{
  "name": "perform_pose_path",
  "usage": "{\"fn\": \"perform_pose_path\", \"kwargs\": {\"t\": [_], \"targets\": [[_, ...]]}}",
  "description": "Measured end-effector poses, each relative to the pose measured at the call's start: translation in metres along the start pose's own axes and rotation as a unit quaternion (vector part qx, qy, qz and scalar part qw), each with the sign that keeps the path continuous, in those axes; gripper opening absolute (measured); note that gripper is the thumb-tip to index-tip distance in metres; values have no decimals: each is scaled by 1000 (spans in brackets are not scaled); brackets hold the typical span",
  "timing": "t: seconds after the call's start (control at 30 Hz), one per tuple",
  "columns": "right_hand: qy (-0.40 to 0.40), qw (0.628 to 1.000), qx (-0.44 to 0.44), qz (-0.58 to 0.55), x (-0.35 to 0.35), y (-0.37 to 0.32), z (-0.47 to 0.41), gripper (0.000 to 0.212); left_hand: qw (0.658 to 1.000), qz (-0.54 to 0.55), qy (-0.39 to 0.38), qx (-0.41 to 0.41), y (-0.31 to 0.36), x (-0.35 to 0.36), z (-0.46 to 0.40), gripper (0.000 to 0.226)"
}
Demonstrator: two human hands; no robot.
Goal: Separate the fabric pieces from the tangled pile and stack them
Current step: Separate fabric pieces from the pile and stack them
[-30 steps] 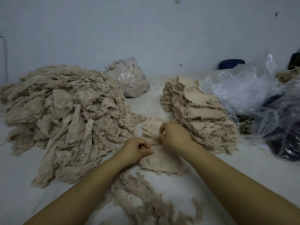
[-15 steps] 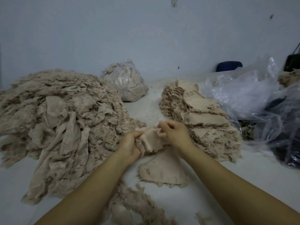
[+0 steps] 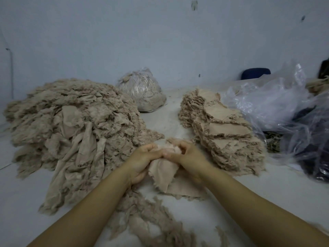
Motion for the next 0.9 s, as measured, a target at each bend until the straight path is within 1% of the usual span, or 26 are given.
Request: {"fn": "perform_pose_path", "kwargs": {"t": [0.03, 0.1, 0.13, 0.27, 0.37, 0.4, 0.53, 0.63, 0.7, 0.77, 0.83, 0.9], "targets": [[51, 999, -13, -7, -2, 1, 0, 10, 999, -34, 12, 7, 0, 0, 1, 6], [113, 993, -6, -46, -10, 6, -2, 25, 996, -83, 38, 22, -3, -1, 2, 13], [121, 991, 4, -62, -12, 8, -3, 29, 995, -90, 46, 25, -4, -1, 3, 13], [143, 986, 7, -86, -14, 9, 2, 20, 995, -84, 48, -5, -8, -3, 8, 6], [181, 978, -9, -105, -20, 7, 2, 14, 998, -30, 26, -41, -11, 1, 11, 13], [186, 978, -18, -96, -23, 6, 3, 14, 998, -19, 20, -51, -12, 2, 12, 16], [180, 981, -48, 51, -36, 3, 5, 13, 995, -56, -13, -77, -14, 6, 20, 16], [148, 987, -9, 60, -39, 7, 5, 15, 989, -99, -23, -110, -17, 4, 25, 13], [118, 991, 35, 55, -38, 9, 10, 25, 988, -99, -22, -121, -19, 2, 26, 16], [85, 994, 57, 34, -36, 11, 13, 31, 988, -89, -24, -121, -19, 1, 27, 18], [75, 995, 49, 39, -33, 11, 14, 34, 989, -81, -14, -121, -19, 1, 25, 22], [76, 996, 18, 47, -26, 8, 15, 27, 990, -88, 19, -105, -13, 3, 23, 31]]}}
Point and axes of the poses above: each hand's wrist, its own z-axis away from the middle knuckle, its own x-axis out of the palm, y = z × x, the point moved 3 cm from there along -z, towards the middle knuckle
